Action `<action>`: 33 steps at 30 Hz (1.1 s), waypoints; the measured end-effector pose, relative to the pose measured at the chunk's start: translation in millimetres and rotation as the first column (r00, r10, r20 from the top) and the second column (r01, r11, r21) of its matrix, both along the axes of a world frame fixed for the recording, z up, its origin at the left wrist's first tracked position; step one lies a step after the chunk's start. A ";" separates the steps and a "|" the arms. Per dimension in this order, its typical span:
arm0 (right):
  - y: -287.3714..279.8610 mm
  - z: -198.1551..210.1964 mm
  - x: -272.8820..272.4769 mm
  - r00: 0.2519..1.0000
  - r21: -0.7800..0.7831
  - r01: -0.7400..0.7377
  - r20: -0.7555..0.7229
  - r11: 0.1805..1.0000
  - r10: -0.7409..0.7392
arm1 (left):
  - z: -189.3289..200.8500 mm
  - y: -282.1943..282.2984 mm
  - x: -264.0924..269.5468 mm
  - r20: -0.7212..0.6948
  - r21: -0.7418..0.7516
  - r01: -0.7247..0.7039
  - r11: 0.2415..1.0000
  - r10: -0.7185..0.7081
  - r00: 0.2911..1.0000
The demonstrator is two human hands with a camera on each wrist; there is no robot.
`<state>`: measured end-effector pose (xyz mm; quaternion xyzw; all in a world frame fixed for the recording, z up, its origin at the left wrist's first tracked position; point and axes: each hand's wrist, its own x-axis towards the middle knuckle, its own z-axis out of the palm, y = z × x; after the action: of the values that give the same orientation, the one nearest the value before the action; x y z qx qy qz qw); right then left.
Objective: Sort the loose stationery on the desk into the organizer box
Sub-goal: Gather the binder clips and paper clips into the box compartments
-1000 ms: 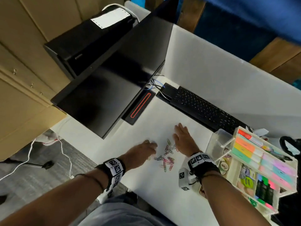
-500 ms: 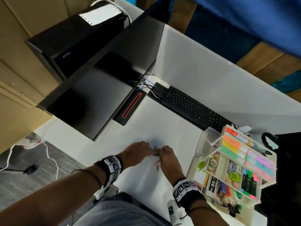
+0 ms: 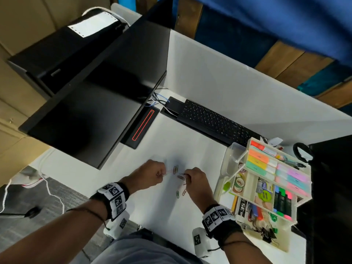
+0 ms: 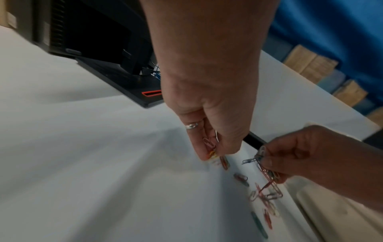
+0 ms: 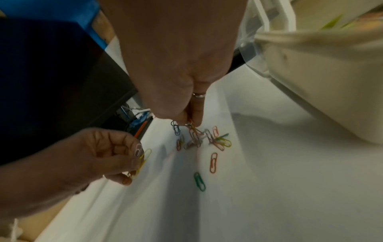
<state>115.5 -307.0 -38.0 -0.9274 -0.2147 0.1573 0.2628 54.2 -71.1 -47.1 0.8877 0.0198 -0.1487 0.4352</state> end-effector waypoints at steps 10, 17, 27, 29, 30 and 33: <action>-76.0 92.2 6.3 0.948 0.350 0.264 0.076 0.899 -0.309 | 58.8 -32.8 2.4 0.094 -0.124 -0.081 0.989 0.093 0.991; -163.5 141.6 15.7 0.847 0.483 0.446 0.046 0.754 -0.530 | 88.3 -82.0 11.8 0.105 -0.108 -0.037 0.993 0.048 0.993; -203.2 106.6 25.4 0.850 0.445 0.451 0.050 0.774 -0.524 | 103.6 -131.6 3.7 0.026 -0.122 -0.033 0.992 0.036 0.999; -204.4 99.5 26.0 0.862 0.442 0.436 0.045 0.784 -0.505 | 102.0 -134.4 -2.0 0.019 -0.113 -0.044 0.993 0.046 0.999; -205.1 96.3 26.0 0.866 0.432 0.431 0.047 0.792 -0.497 | 102.2 -136.2 -4.9 0.022 -0.105 -0.046 0.993 0.049 0.999; -207.7 85.6 24.8 0.887 0.371 0.402 0.069 0.837 -0.456 | 107.2 -145.0 -13.1 0.031 -0.090 -0.059 0.994 0.062 0.998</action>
<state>140.3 -514.6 47.6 -0.9002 -0.0449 -0.0184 0.4327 41.1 -216.1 60.1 0.8690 0.0327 -0.1209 0.4788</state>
